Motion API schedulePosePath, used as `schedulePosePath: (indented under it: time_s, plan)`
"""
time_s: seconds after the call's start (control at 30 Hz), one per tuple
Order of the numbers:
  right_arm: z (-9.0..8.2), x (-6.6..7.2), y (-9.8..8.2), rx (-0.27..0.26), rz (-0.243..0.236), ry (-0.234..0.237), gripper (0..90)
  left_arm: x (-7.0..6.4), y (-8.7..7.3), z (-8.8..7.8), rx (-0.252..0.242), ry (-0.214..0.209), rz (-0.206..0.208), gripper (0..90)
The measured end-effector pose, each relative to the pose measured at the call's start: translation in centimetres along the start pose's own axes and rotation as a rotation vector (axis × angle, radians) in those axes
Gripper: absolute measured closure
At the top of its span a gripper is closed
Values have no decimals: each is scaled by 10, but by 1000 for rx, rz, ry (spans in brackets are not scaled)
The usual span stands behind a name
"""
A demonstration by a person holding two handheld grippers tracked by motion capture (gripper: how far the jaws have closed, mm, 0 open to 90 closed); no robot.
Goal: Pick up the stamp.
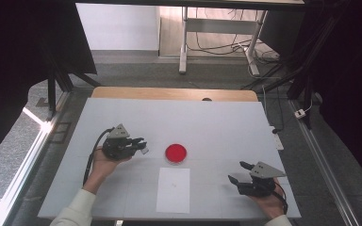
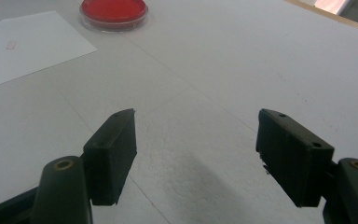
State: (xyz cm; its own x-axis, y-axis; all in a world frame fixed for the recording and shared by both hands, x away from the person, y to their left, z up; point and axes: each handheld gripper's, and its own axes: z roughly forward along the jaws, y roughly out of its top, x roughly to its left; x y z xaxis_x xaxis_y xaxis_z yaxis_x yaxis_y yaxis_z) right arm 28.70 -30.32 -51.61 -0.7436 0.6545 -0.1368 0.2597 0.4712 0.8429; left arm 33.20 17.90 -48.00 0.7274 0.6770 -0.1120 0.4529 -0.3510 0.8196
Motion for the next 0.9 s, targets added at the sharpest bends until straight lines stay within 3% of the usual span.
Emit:
schedulePosePath:
  time_s: [0.3,0.9]
  plan:
    - [-1,0,0,1,1,-7,278,-16,12,-8,-59,-21,15,749]
    - [-2,1,1,-17,-8,-17,280,-38,25,-12,-97,-77,7,749]
